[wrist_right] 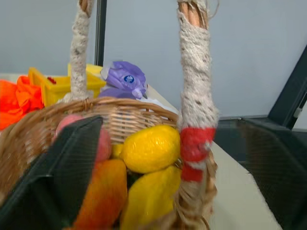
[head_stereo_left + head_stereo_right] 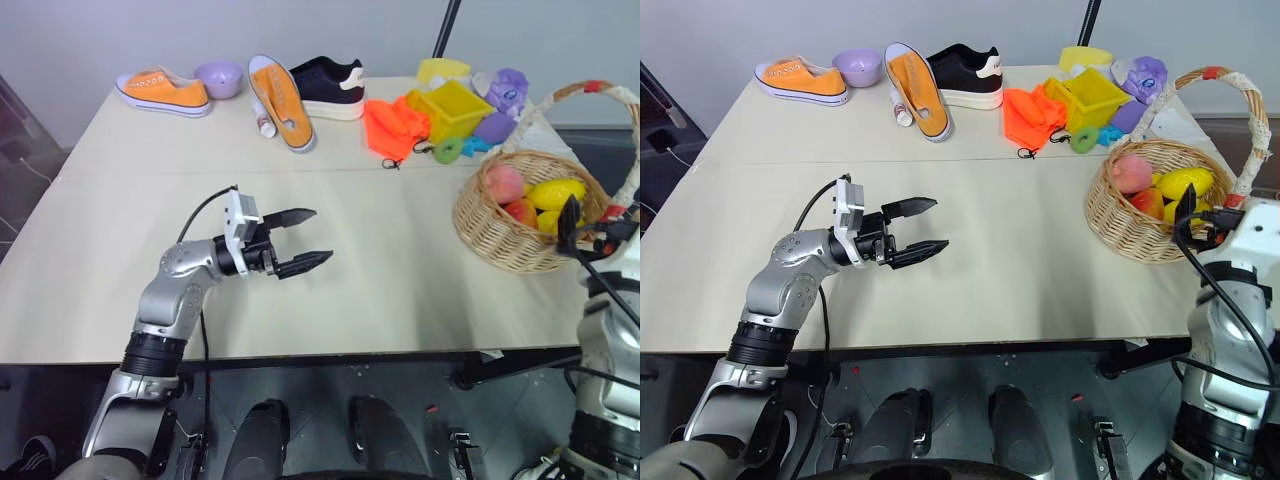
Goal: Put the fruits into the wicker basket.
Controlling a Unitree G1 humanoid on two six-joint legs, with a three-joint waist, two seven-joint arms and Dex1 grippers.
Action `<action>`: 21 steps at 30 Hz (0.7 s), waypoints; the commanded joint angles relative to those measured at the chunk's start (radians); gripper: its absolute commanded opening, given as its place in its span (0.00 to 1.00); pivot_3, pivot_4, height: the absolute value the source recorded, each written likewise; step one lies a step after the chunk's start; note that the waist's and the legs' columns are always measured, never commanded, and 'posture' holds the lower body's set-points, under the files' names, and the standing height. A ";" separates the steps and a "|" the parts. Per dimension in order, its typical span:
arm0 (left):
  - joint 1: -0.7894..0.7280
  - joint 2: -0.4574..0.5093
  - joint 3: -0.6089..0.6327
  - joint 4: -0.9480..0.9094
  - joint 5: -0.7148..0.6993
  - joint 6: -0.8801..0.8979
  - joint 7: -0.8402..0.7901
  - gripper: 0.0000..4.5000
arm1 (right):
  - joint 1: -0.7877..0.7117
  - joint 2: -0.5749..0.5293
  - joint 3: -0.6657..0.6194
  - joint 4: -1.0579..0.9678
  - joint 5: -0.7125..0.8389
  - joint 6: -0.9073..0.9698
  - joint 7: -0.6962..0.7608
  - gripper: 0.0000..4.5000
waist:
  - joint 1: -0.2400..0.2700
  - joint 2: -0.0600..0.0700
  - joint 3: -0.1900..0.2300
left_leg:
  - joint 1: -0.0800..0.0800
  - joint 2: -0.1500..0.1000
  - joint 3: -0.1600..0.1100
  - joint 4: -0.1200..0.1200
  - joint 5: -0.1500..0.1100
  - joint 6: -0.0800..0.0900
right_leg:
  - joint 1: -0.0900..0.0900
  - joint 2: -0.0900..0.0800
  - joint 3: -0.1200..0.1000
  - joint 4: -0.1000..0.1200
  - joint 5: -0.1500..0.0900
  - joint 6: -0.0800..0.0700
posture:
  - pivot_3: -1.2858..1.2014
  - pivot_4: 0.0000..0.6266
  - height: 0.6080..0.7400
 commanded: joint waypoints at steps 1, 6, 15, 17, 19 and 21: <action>0.008 0.000 0.037 0.008 0.009 -0.045 0.016 1.00 | 0.081 0.031 -0.071 -0.108 0.047 -0.049 0.014 0.98 | 0.007 0.000 0.000 | 0.000 0.000 0.000 0.000 0.000 0.000 | 0.000 0.000 0.000 0.000 0.000 0.000 | 0.52 0.24 1.00; 0.061 0.003 0.114 0.026 0.065 -0.150 0.124 1.00 | 0.295 0.163 0.109 -0.367 0.079 -0.137 0.110 0.98 | 0.006 0.002 -0.001 | 0.001 0.001 -0.001 -0.001 0.000 0.000 | -0.001 0.001 0.000 0.001 0.000 0.000 | 0.52 0.24 1.00; 0.185 0.041 0.237 -0.039 0.154 -0.071 0.448 1.00 | 0.059 -0.028 0.487 -0.190 0.149 0.004 0.515 0.98 | -0.002 -0.002 -0.001 | 0.004 0.001 0.001 0.002 0.000 0.001 | 0.004 -0.002 0.000 0.000 0.001 -0.002 | 0.52 0.24 1.00; 0.207 0.053 0.318 -0.043 0.160 -0.065 0.548 1.00 | -0.029 -0.081 0.523 -0.102 0.189 0.026 0.644 0.98 | 0.010 -0.002 -0.001 | 0.003 0.001 -0.002 0.001 0.000 0.001 | 0.003 -0.002 -0.002 -0.001 -0.001 0.000 | 0.52 0.24 1.00; 0.229 0.063 0.372 -0.053 0.166 -0.065 0.615 1.00 | -0.101 -0.100 0.544 -0.026 0.191 0.012 0.711 0.98 | 0.013 -0.002 -0.001 | 0.001 0.001 -0.002 0.001 -0.001 0.001 | 0.001 -0.002 -0.002 0.000 0.000 0.000 | 0.52 0.24 1.00; 0.270 0.067 0.416 -0.082 0.175 -0.075 0.663 1.00 | -0.175 -0.100 0.567 0.062 0.170 -0.021 0.764 0.98 | 0.015 -0.002 -0.001 | 0.001 0.001 -0.003 0.000 -0.001 0.001 | 0.001 -0.001 -0.003 0.000 0.000 0.001 | 0.52 0.24 1.00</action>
